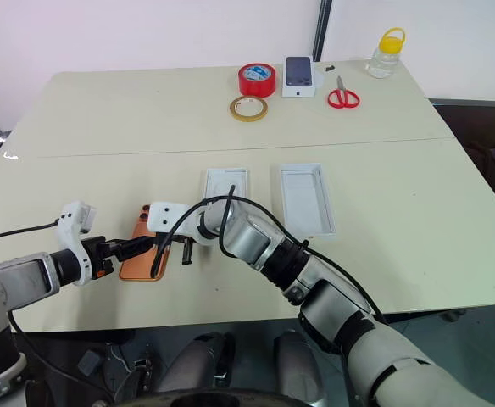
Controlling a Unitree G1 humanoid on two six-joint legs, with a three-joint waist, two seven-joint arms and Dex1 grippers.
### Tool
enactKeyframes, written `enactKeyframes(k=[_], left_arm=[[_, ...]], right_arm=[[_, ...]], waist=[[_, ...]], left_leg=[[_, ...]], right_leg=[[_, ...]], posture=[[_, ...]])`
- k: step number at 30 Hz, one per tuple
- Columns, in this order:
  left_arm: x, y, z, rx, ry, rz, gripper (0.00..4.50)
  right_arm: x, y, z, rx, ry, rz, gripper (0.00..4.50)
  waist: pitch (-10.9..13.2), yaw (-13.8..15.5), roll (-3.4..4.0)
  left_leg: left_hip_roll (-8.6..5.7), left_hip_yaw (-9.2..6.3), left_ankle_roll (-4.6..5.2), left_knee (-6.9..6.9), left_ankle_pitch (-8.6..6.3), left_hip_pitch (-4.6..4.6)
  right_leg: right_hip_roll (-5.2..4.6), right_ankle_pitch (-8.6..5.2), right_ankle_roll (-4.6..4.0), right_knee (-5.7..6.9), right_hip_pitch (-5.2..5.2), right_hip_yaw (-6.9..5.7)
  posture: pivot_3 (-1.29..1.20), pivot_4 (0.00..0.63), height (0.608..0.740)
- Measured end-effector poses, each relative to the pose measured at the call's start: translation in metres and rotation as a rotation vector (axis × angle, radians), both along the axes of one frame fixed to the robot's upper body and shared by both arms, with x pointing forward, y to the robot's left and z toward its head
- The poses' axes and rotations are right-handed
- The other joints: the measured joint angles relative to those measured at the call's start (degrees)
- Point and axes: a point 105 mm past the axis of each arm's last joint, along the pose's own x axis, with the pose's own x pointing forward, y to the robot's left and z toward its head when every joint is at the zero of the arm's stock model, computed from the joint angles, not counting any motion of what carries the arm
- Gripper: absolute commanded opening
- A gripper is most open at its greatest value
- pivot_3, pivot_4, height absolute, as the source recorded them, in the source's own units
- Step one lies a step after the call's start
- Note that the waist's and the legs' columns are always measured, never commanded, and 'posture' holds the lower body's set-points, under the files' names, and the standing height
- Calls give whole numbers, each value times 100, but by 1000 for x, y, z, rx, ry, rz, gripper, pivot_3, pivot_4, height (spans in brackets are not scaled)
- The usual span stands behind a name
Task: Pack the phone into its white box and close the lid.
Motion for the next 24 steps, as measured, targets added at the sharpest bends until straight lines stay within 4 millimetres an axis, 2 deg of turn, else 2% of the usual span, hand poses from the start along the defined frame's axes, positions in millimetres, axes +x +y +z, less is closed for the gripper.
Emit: enactKeyframes(k=[24], left_arm=[[-1, 1, 3, -131, 32, 10, 4500]], right_arm=[[6, -6, 1, 3, -8, -33, 30]], waist=[[0, -3, 0]], left_leg=[[0, -4, 0, -1, 0, 0]], right_leg=[[1, 0, 0, -3, 1, -2]], posture=[[0, 150, 740]])
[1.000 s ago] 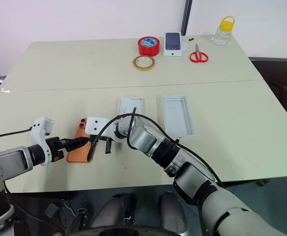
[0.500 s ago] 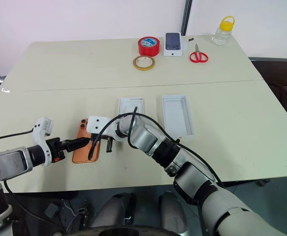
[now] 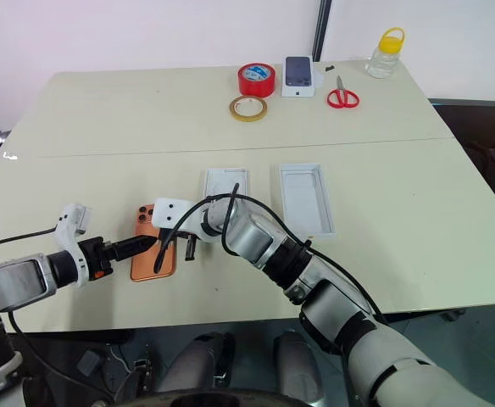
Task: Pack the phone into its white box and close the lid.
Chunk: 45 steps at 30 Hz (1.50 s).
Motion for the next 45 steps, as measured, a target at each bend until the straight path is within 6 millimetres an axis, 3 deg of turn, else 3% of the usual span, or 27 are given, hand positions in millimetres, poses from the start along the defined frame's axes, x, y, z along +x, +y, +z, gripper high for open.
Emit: enactKeyframes(k=[5, 9, 13, 19, 24, 30, 33, 36, 45], left_arm=[[2, -2, 0, -19, 4, 3, 4500], [2, -25, 2, -112, -6, -82, 4500], [3, -30, 6, -117, -18, -98, 4500], [2, -27, 3, -102, -1, -80, 4500], [6, -7, 3, -105, 3, 15, 4500], [4, -2, 1, -144, 4, 65, 4500], [3, -1, 1, -170, -1, 97, 3617], [3, -1, 0, -199, 3, 136, 2236], [2, 4, -1, -263, 29, 212, 2236]], right_arm=[[1, -2, 0, 5, 2, -10, 30], [-1, 2, 0, 9, 2, 0, 30], [-3, 5, -1, 12, 5, 8, 30], [-4, 5, -1, 13, 5, 10, 30], [-4, 5, -1, 13, 6, 10, 30], [-4, 6, -1, 13, 6, 11, 30], [-4, 6, -1, 14, 6, 12, 0], [-4, 5, -1, 13, 5, 11, 0], [-4, 6, -1, 14, 5, 12, 0]], waist=[[0, 6, 0], [-1, -18, -8], [-1, -69, -8], [-1, -61, -8], [-1, -58, -8], [-1, -57, -8], [-1, -56, -8], [-1, -50, -8], [0, -51, -7]], left_leg=[[0, -1, 0, 0, 0, 0], [1, -1, 0, 0, 0, -2], [4, 0, -3, -8, 2, -2], [4, 0, -3, -8, 1, -2], [3, 0, -3, -8, 1, -2], [4, -1, -3, -8, 1, -2], [4, -1, -3, -8, 1, -2], [4, -1, -3, -8, 1, -2], [4, 0, -3, -10, 1, -2]], right_leg=[[0, 0, 0, 0, 1, -1], [1, 0, 0, -2, -1, 0], [5, 0, 0, 3, -8, 2], [5, 0, 0, 1, -8, 2], [4, 0, 0, 0, -8, 2], [4, 0, 0, -1, -7, 2], [4, 0, 0, -1, -7, 2], [3, 0, 0, -1, -7, 2], [3, 0, -2, -3, -8, 3]], posture=[[0, 150, 740], [0, 150, 740], [0, 150, 740], [0, 150, 740], [0, 150, 740], [0, 150, 740], [0, 150, 740], [0, 150, 740], [0, 150, 740]])
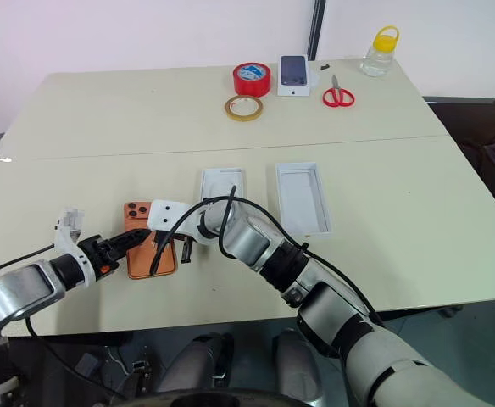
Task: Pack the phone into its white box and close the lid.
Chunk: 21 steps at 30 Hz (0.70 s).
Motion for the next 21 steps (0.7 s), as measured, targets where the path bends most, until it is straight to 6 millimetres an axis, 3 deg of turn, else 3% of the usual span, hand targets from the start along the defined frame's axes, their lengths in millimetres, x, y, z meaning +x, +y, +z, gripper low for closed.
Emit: enactKeyframes(k=[3, 6, 9, 17, 21], left_arm=[[-1, 3, 1, -6, 7, 17, 2236], [-2, 4, 0, -19, 18, 27, 1433], [-2, 2, 3, -65, 7, 36, 54], [4, 4, 8, -100, 6, 76, 54], [22, 2, 36, -104, -80, 88, 54]], right_arm=[[0, 0, 0, 0, 0, 0, 0], [0, 0, 0, 0, 0, 0, 0], [0, -1, 0, 0, 0, -3, 0], [4, -2, 6, 35, 4, -37, 0], [7, -13, 29, 94, -15, -65, 0]], waist=[[0, 5, 1], [1, 1, 1], [0, 8, 1], [3, 22, 0], [5, 97, -4]], left_leg=[[0, 0, 0, -1, 0, 0], [0, 0, 0, -2, 0, 0], [0, 0, 0, -3, 0, 0], [0, 0, 0, -20, 1, 0], [-1, -2, -1, -21, 1, -5]], right_leg=[[0, 0, 0, -3, 1, 0], [0, 0, -1, -5, 1, 0], [0, 0, -1, -6, 2, 0], [-1, 3, -5, -18, -1, 0], [-1, 4, -6, -24, -4, -2]], posture=[[0, 150, 740], [0, 150, 740], [0, 150, 740], [0, 150, 740], [0, 150, 740]])
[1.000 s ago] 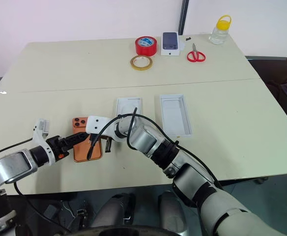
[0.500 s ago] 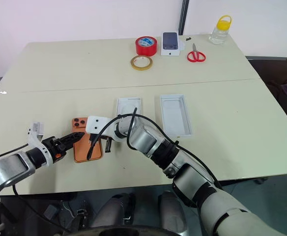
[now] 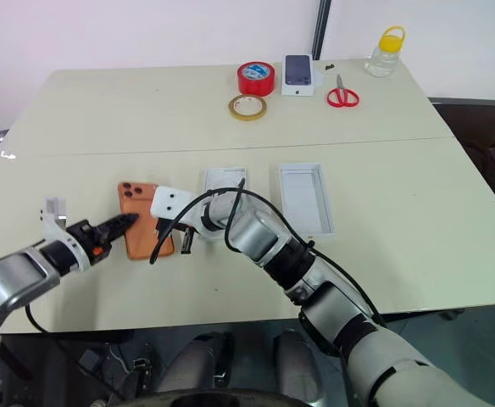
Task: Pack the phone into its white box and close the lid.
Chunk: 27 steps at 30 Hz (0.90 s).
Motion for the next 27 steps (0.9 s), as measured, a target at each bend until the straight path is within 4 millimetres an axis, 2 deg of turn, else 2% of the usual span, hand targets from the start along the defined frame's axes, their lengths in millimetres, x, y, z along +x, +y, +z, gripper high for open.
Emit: enactKeyframes(k=[4, 7, 11, 14, 17, 22, 27], left_arm=[[25, -21, 38, 10, -106, -48, 54], [36, -39, 48, 4, -121, -103, 54], [57, -74, 44, -58, -78, -178, 54], [63, -95, 36, -57, -43, -234, 54], [63, -104, 20, -33, 12, -266, 54], [65, -109, 8, -36, 57, -273, 54], [64, -116, 4, -46, 70, -295, 54]], right_arm=[[1, -33, 43, 105, -47, -43, 0], [0, -58, 54, 140, -62, -71, 0], [9, -101, 47, 137, -30, -198, 0], [19, -125, 55, 152, -52, -289, 0], [26, -145, 58, 145, -81, -364, 0], [28, -163, 49, 109, -75, -426, 0], [25, -170, 41, 98, -47, -433, 0]], waist=[[1, 119, -6], [1, 88, -9], [4, 77, -14], [4, 28, -15], [5, 29, -15], [6, 69, -16], [6, 81, -18]], left_leg=[[-6, -3, 5, 1, -3, -5], [-7, 0, 7, -1, -4, -5], [-4, 1, 0, -5, 2, -8], [-1, 8, -2, -15, 4, -8], [1, 8, -7, -27, 8, -8], [-1, 8, -8, -15, 9, -10], [-1, 7, -8, -13, 9, -11]], right_leg=[[-6, 1, 1, -20, 8, -4], [-7, 1, 1, -22, 10, -1], [-5, 1, 1, -8, 17, 0], [-2, 2, 0, -5, 7, 8], [-1, 2, 0, -5, 1, 9], [-3, 2, 0, -6, 6, 9], [-3, 2, 0, -7, 9, 8]], posture=[[0, 150, 740], [0, 150, 740], [0, 150, 740], [0, 150, 740], [0, 150, 740], [0, 150, 740], [0, 150, 740]])
